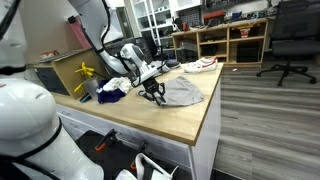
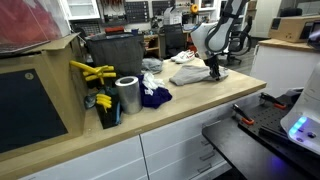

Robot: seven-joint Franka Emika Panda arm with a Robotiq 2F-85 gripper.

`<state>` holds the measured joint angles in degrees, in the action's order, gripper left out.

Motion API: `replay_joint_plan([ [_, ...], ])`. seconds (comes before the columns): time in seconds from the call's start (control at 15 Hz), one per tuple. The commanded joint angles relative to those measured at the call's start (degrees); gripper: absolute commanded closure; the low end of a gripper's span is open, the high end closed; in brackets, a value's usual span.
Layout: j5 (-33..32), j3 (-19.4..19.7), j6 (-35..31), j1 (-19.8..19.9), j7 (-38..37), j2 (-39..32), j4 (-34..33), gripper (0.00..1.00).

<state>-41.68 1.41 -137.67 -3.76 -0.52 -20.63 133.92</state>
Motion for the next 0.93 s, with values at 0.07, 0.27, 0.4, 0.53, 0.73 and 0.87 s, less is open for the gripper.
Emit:
replay_joint_plan([
  [0.07, 4.8, -1.0, -0.2, 0.6, 0.4, 1.0, 0.4, 0.99],
  [0.27, 13.3, -2.8, 2.6, 1.1, 4.9, 1.7, 0.2, 1.00],
  [0.4, 20.8, -4.4, 6.2, 1.8, 10.5, 2.7, -0.2, 0.99],
  [0.53, 28.2, -6.1, 12.0, 2.9, 17.2, 3.8, -1.6, 0.99],
  [0.73, 35.6, -7.4, 23.3, 4.2, 26.4, 5.5, -4.8, 0.99],
  [0.87, 37.9, -7.2, 30.9, 4.8, 31.2, 5.9, -7.7, 0.99],
])
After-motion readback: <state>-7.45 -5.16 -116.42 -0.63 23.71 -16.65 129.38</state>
